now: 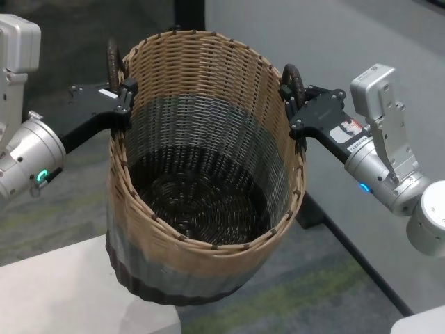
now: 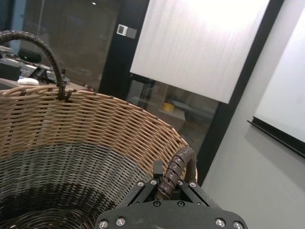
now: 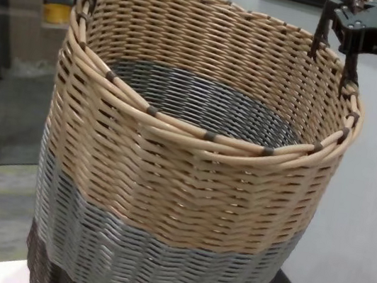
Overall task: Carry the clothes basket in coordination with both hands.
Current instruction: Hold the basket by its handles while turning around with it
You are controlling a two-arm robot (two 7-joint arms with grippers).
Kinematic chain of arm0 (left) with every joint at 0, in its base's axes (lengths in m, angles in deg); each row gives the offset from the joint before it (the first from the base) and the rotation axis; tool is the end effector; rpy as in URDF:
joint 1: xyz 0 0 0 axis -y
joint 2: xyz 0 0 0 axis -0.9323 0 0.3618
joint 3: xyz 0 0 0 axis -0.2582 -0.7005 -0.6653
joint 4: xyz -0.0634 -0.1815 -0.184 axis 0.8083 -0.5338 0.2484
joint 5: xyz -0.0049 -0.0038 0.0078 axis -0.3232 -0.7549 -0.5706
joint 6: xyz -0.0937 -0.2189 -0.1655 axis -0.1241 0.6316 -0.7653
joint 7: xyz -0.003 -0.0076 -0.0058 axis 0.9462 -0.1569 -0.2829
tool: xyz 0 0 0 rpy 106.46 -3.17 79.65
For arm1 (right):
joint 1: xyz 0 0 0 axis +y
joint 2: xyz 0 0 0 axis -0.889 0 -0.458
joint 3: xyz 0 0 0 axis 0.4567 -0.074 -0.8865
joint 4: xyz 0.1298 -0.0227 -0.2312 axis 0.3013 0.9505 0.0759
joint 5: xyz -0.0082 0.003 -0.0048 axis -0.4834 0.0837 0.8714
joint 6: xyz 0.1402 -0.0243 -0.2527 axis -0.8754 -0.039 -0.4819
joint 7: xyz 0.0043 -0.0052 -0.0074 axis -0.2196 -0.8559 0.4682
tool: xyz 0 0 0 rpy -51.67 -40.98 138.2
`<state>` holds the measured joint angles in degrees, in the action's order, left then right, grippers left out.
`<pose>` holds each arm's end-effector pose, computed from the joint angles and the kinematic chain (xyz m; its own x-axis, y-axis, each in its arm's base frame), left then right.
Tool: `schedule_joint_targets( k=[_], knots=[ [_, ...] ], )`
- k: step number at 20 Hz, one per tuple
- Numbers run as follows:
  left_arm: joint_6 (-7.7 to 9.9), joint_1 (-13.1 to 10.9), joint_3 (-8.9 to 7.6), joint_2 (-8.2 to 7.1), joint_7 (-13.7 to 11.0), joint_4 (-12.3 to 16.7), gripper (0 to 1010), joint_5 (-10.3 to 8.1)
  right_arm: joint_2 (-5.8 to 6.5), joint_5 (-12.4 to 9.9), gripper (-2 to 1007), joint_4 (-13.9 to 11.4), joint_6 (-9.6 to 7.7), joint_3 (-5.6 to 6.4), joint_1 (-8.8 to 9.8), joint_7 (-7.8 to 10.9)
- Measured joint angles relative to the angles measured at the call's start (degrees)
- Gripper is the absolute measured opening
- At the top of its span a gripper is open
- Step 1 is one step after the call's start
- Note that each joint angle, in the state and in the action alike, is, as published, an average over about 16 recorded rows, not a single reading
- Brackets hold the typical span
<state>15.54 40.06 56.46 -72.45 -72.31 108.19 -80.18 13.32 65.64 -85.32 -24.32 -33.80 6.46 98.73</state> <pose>0.3554 0.0333 -0.1246 0.5569 0.8250 0.0967 -0.8202 0.5645 -0.0924 0.3850 -0.0055 -0.1776 0.4569 -0.8145 0.3575 0.8337 0.5323 0.1472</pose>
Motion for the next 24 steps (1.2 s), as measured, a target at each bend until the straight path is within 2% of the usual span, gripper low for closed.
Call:
schedule_joint_targets(
  k=[24],
  knots=[
    [0.00,0.00,0.00,0.00,0.00,0.00,0,0.00,0.00,0.00,66,0.00,0.00,0.00,0.00,0.00]
  ],
)
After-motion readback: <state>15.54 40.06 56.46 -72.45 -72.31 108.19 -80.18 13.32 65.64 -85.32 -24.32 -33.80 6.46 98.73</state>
